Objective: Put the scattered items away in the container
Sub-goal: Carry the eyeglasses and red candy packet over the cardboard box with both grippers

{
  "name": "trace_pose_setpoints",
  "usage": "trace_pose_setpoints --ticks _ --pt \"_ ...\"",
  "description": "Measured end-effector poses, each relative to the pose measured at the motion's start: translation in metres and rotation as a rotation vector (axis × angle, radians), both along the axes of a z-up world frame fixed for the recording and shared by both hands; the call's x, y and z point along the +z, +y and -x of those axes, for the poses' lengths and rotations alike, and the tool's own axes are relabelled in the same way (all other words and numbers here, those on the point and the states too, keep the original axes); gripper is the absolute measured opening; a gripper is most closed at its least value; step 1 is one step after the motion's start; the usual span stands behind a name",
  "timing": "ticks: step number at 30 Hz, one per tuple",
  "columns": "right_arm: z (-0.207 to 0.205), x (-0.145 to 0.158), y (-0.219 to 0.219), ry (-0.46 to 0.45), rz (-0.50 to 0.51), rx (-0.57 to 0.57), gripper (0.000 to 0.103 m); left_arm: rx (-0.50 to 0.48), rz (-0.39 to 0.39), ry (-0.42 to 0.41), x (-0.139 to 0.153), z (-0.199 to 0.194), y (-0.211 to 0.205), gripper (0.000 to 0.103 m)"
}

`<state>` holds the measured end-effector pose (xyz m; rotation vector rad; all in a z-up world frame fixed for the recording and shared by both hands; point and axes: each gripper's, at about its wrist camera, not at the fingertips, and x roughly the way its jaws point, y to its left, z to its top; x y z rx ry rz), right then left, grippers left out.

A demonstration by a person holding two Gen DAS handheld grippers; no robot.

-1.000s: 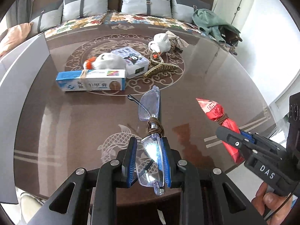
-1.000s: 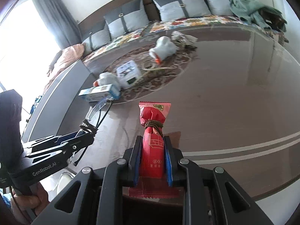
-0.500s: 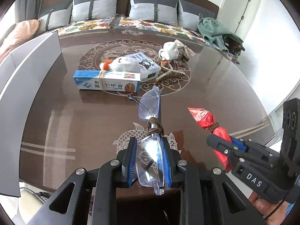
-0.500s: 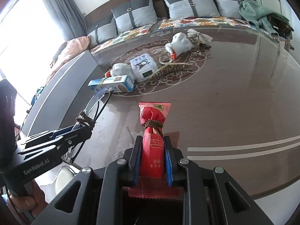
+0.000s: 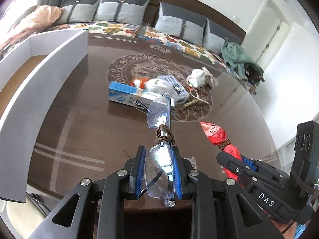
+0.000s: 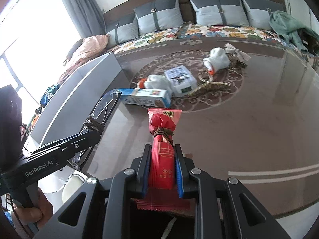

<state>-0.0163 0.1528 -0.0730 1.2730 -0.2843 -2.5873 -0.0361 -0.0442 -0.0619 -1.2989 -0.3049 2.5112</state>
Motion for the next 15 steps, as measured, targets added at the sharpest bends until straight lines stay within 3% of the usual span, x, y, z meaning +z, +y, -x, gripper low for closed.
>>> trace_pose_setpoints --ticks 15 --pt "0.028 0.027 -0.081 0.043 -0.002 0.149 0.022 0.167 -0.069 0.033 0.031 -0.001 -0.091 0.025"
